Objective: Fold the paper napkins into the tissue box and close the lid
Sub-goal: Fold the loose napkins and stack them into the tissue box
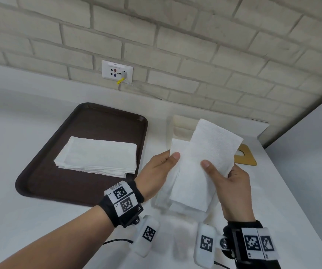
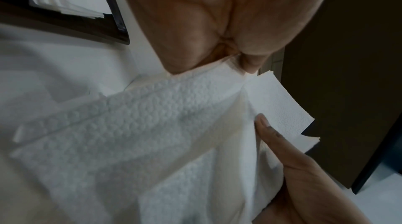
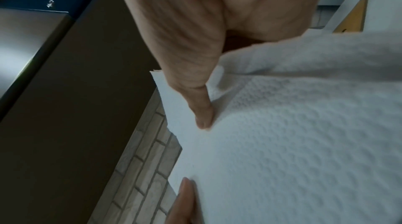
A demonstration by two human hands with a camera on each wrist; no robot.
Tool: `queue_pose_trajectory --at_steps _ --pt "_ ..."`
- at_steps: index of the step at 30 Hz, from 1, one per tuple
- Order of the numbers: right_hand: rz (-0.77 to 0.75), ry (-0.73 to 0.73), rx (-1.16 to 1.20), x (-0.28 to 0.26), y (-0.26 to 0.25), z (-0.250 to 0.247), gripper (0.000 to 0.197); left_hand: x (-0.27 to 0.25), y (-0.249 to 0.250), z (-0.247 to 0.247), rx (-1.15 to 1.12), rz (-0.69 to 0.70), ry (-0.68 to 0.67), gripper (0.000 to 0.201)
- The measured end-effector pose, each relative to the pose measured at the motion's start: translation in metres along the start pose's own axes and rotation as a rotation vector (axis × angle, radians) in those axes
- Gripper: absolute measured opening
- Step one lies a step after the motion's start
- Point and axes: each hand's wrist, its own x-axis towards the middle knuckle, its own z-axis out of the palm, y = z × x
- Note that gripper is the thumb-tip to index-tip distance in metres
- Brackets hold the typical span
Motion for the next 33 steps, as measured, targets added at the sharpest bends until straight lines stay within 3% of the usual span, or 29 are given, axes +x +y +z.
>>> queue_pose_trajectory --at_steps 2,6,8,11,15,18,30,33 --pt "0.010 0.034 0.019 -0.001 0.000 0.000 0.009 0.003 -0.003 -0.001 -0.003 0.019 0.018 0.043" --pt "0.006 0.117 0.047 -0.006 -0.003 -0.006 0.012 0.007 -0.005 -0.004 0.020 0.055 0.075 0.088" --pt "-0.024 0.152 0.065 -0.010 -0.008 -0.016 0.013 0.009 -0.005 -0.008 0.035 0.071 0.090 0.093" --pt "-0.045 0.117 0.082 -0.022 -0.025 -0.032 0.015 0.009 0.005 -0.011 0.059 0.076 0.117 0.085" --pt "0.046 -0.166 0.294 -0.032 -0.031 -0.025 0.020 0.007 0.011 -0.004 0.085 0.074 0.111 0.048" --pt "0.089 -0.189 0.095 -0.028 -0.020 -0.004 0.016 0.004 0.011 0.004 0.050 0.034 0.075 0.031" --pt "0.157 -0.093 0.023 -0.025 -0.005 0.006 0.019 -0.006 0.017 0.015 -0.082 -0.013 0.030 0.033" --pt "0.152 -0.078 0.002 -0.025 -0.004 0.005 0.021 -0.007 0.020 0.017 -0.188 -0.081 0.013 0.050"
